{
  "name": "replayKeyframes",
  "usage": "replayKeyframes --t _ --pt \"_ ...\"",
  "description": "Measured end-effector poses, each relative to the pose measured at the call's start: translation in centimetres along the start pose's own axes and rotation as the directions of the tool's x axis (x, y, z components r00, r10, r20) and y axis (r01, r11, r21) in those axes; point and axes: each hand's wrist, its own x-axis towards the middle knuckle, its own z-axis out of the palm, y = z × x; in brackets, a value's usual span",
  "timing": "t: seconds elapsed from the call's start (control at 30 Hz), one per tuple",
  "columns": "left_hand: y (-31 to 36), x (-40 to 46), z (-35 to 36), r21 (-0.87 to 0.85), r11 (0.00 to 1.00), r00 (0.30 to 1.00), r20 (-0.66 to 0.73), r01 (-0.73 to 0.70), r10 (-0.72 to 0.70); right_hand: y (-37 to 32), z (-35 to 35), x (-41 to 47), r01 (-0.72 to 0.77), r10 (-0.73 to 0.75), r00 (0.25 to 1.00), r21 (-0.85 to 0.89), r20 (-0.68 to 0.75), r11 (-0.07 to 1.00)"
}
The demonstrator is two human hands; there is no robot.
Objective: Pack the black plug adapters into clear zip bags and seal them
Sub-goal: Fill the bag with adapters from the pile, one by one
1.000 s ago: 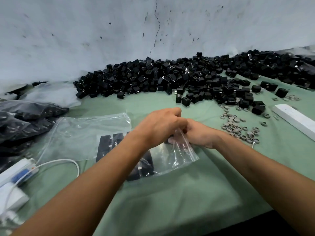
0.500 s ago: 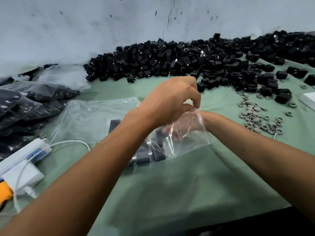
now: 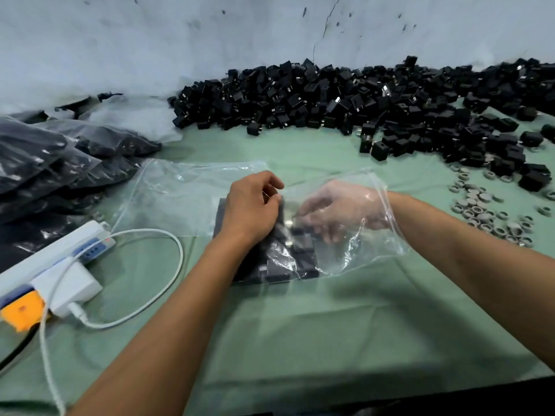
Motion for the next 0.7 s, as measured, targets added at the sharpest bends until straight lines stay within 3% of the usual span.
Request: replayKeyframes --t 0.17,0.47,0.7 --pt "-0.1 0.0 -0.4 0.033 0.998 0.999 0.012 -0.050 0.050 0.5 0.2 0.8 -0.005 0.003 0.999 0.066 0.034 0.998" --pt "0.5 -0.6 0.0 0.115 0.990 0.995 0.052 -0.087 0.081 1.1 0.1 1.2 0.062 -0.060 0.998 -0.077 0.031 0.995" --pt "2.7 -1.9 1.9 0.323 0.945 0.995 -0.074 -0.046 0.074 4.5 -2.9 -1.9 0.060 -0.083 0.994 0.293 0.067 0.954"
